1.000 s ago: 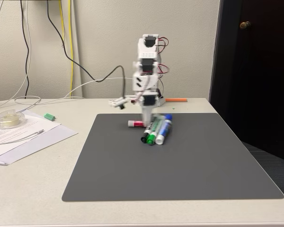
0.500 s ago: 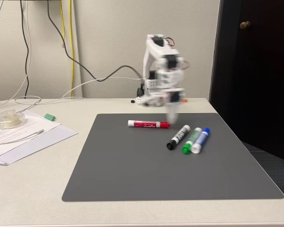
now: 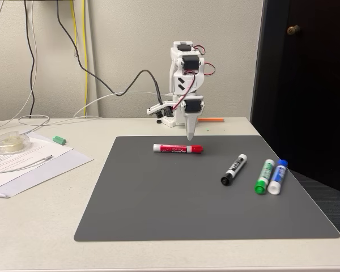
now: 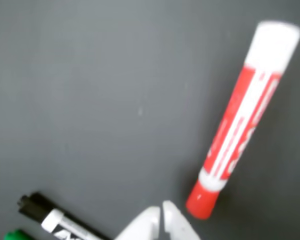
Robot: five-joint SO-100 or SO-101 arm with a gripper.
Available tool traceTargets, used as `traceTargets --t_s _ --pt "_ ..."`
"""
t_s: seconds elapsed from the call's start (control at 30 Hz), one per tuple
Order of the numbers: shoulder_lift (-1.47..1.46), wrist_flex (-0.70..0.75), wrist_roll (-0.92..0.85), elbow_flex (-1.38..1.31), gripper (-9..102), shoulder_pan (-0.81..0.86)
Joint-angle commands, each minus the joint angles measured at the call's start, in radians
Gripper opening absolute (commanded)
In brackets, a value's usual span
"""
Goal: Pick up the red marker.
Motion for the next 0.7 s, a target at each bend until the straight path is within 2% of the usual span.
traceTargets --t_s 0.0,0.1,0.23,0.47,0.67 --pt "0.066 0.021 -0.06 -0.04 0 0.097" --pt "0.086 0.058 -0.097 -0.037 4 0.137" --pt "0.141 0.077 -0.141 0.023 14 0.175" --pt "0.206 -0.041 -0.146 0.241 23 0.161" --pt "0.244 -0.216 -0.118 0.443 28 0.13"
